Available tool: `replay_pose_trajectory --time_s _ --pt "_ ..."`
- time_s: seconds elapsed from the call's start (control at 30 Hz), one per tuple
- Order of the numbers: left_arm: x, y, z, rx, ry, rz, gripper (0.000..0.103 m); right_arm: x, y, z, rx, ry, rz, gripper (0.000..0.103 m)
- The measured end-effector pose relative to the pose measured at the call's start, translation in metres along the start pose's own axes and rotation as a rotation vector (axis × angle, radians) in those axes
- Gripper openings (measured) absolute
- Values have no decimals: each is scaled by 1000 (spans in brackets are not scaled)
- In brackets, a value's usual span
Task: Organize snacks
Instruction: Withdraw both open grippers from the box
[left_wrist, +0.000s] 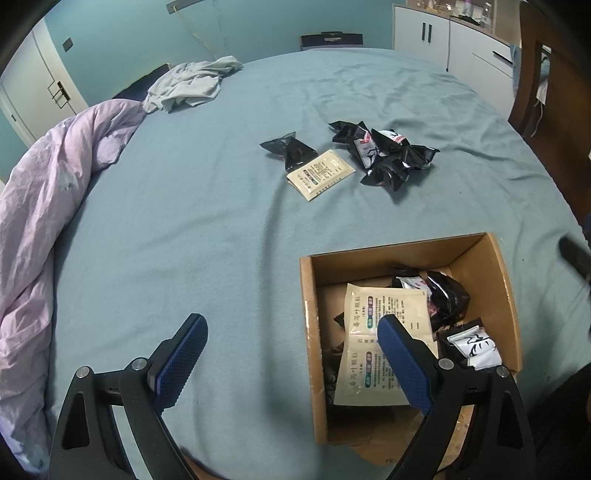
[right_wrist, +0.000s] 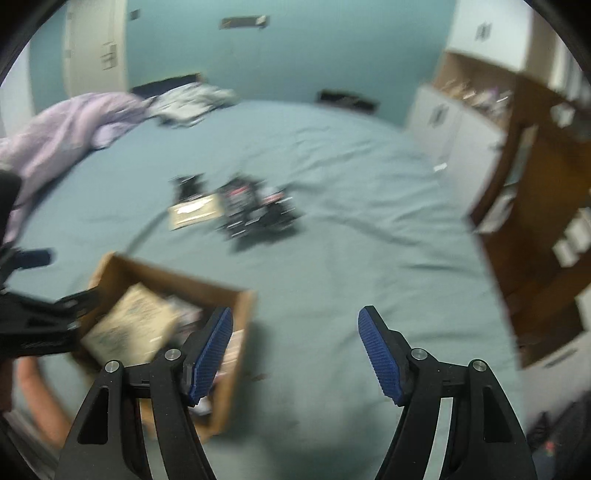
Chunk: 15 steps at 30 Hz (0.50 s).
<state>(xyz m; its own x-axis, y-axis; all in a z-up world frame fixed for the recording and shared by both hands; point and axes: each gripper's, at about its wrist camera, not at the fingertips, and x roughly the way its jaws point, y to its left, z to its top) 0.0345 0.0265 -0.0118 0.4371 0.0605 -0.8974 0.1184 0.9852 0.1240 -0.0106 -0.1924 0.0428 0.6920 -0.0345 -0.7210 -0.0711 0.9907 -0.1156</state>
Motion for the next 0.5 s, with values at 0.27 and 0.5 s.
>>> replay_pose_trajectory --time_s 0.27,0.5 --pt "-1 -2 1 -15 12 -46 95 -6 -22 -22 123 101 48 70" --pt "-2 -9 3 -1 -8 -47 95 29 -36 -15 210 267 88 70"
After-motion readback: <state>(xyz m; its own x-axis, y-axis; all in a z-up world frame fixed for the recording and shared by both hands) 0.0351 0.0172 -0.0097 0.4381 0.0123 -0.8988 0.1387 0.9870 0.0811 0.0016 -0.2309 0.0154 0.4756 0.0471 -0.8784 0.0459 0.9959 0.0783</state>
